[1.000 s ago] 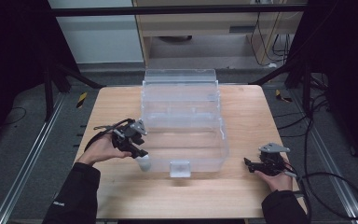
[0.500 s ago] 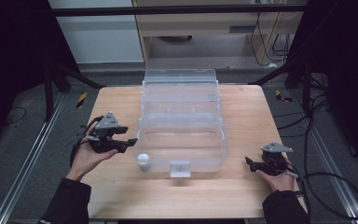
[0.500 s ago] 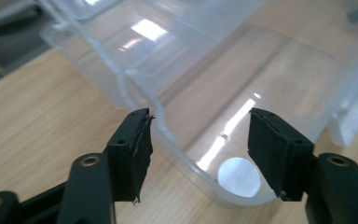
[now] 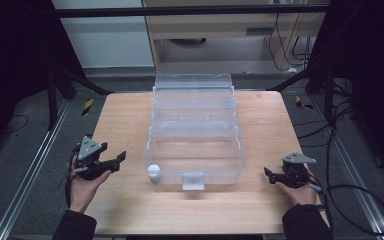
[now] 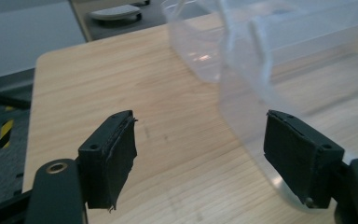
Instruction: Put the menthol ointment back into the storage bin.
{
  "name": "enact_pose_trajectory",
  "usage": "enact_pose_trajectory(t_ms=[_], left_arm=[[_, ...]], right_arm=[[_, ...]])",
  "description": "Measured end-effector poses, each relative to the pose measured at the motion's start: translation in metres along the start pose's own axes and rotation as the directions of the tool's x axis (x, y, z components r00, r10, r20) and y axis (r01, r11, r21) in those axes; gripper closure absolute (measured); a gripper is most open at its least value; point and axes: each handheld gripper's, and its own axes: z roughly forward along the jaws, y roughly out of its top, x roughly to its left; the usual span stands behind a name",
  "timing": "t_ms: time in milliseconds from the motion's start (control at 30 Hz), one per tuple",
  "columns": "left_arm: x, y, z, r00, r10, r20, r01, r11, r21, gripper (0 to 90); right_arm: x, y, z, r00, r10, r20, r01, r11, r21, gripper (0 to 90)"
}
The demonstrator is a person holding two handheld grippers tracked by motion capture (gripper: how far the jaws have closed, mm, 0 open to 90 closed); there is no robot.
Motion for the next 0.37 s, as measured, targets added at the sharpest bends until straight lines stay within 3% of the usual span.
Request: enact_pose_trajectory(t_ms=[100,367], left_arm=[[0.012,-0.024,0.007,0.9958,-0.069,-0.061,0.071,0.9964,0.045,24.9],[0.021,-0.051,0.01,0.9873,-0.114,-0.111,0.124,0.9876,0.096,24.8]], right_arm=[[-0.001,0.001,-0.002,1.0,0.008,-0.003,-0.008,1.0,-0.003,19.1],[-0.001,0.001,-0.004,1.0,0.001,-0.003,-0.001,1.0,-0.021,19.1]])
